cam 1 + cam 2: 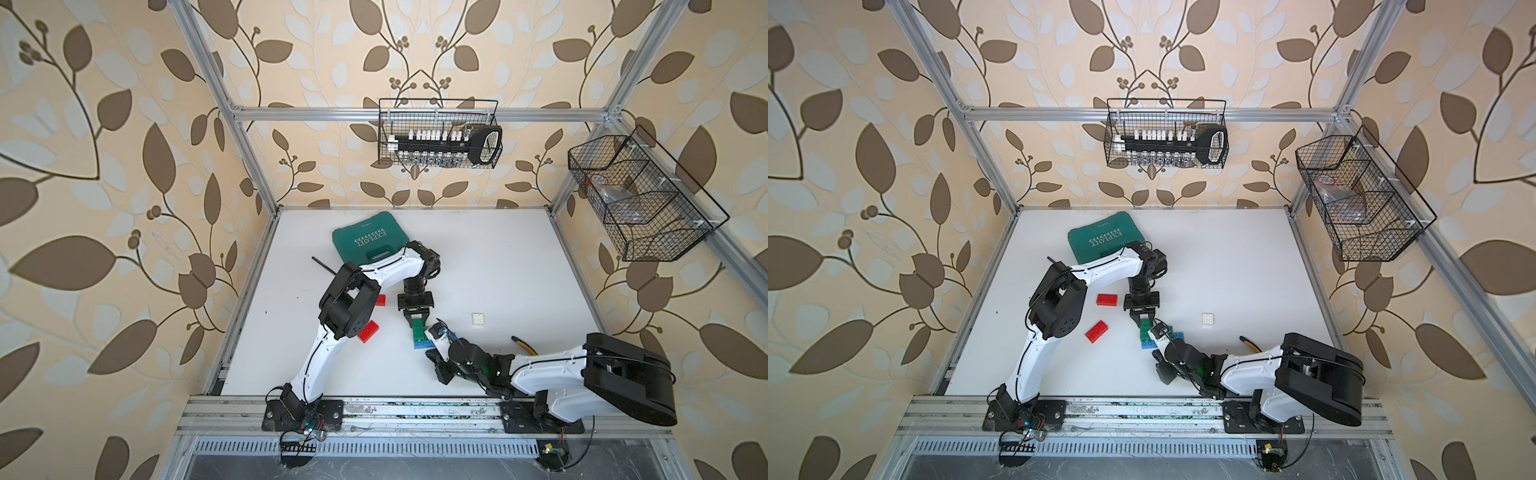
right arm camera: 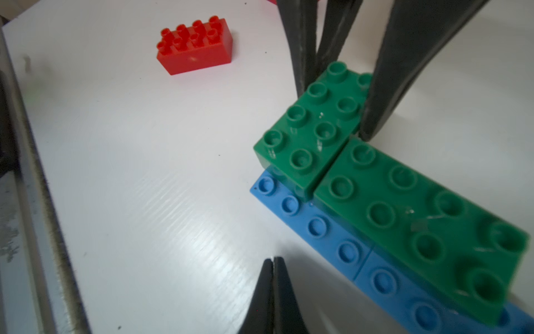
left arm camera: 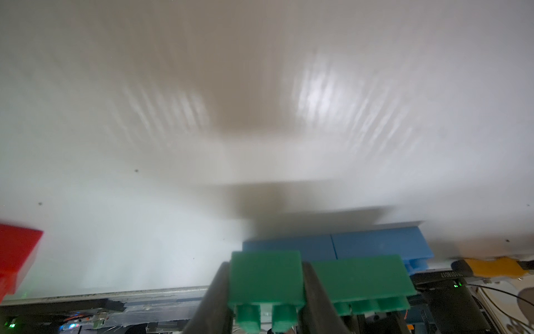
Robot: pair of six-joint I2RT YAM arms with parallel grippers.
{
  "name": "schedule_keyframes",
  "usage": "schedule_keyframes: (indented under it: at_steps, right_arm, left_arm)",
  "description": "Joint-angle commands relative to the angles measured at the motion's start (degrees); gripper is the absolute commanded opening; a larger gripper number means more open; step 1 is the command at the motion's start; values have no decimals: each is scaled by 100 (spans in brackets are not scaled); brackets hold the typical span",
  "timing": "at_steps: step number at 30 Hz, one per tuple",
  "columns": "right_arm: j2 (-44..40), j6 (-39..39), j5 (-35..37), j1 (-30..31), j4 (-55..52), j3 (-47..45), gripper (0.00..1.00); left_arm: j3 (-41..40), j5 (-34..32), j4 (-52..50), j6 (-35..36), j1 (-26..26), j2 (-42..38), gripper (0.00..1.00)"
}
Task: Assemble a small pinwheel with lego
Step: Assemble the lego brick with the lego brick.
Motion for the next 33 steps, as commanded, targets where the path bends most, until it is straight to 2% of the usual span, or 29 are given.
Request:
schedule_keyframes:
  at_steps: [1,6,11,22,28,33]
  right_arm:
    - [-427,50,-347,17,-552,103,0]
    - [-1014,-124,-93,17,-1281,371,0]
    - [-1098,-333,-5,-41,-1285,496,0]
    - [-577,-548,-808,-682,-808,803,0]
    - [-137,-750,-1059,-686,-749,1130,0]
    - [280,-675,-987,-717,-440,1086,0]
  left_arm:
    - [-79,-180,108,-187,-52,-176,0]
    - [138,-338,-65,-299,-60,-102,0]
    - [94,-438,-57,-362,-61,-145,0]
    - [111,-423,-2,-406,-148,-40,0]
    - [267,-423,-62,-393,-148,30,0]
    - [198,-418,-48,-384,-148,13,0]
